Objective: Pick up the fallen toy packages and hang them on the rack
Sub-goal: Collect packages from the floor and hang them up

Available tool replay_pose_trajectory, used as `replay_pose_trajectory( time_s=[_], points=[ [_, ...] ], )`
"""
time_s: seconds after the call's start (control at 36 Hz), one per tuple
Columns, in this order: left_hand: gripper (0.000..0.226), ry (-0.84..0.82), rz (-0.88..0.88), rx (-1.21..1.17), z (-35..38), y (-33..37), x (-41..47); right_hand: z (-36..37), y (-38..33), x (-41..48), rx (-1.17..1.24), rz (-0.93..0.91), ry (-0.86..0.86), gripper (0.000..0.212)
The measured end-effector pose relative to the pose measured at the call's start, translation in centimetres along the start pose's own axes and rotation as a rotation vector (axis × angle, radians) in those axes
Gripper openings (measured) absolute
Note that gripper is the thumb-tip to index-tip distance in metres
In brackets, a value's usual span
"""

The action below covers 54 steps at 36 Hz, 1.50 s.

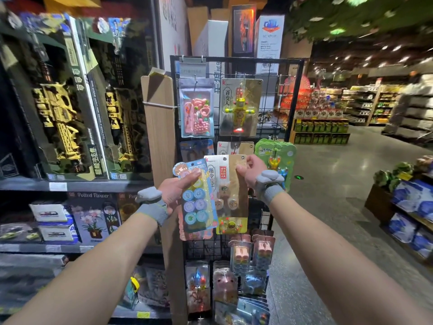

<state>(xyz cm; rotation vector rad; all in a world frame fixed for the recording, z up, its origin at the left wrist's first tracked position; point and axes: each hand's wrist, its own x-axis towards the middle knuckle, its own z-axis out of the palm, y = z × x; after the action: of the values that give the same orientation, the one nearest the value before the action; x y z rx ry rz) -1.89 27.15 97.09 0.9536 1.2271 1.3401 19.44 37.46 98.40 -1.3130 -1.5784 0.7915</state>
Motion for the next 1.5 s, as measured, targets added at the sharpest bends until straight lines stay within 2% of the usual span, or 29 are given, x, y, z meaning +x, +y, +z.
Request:
replay_pose_trajectory(
  time_s=[0.17,0.31,0.44,0.67,0.83,1.17,1.31,1.5],
  points=[
    [0.072,0.033,-0.017,0.018,-1.1,0.4,0.7,-1.7,0.0,1.4,-0.104,-0.014,0.084,0.04],
    [0.077,0.05,0.004,0.046,-1.3,0.3,1.1,-1.8,-0.3,2.3,-0.112,-0.038,0.116,0.035],
    [0.059,0.053,0.0,0.082,-1.2,0.1,1.6,-1.6,-0.5,2.7,-0.121,0.007,0.135,0.035],
    [0.067,0.031,-0.006,0.097,-1.0,-0.1,2.4,-1.3,-0.6,3.2,-0.122,0.022,0.157,0.04],
    [0.055,0.037,-0.006,0.09,-1.2,-0.7,3.0,-1.9,-0.4,3.6,-0.121,0.015,0.184,0.037],
    [0.076,0.025,-0.037,0.087,-1.1,-1.8,4.9,-1.5,-0.2,4.0,-0.199,0.06,0.15,0.034],
    [0.062,0.027,-0.053,0.097,-1.2,-1.8,5.4,-1.7,-0.8,4.9,-0.302,0.088,0.111,0.042],
    [0.059,0.017,-0.074,0.11,-1.6,-2.2,6.3,-1.1,-0.8,6.3,-0.344,0.115,0.148,0.041]
  ],
)
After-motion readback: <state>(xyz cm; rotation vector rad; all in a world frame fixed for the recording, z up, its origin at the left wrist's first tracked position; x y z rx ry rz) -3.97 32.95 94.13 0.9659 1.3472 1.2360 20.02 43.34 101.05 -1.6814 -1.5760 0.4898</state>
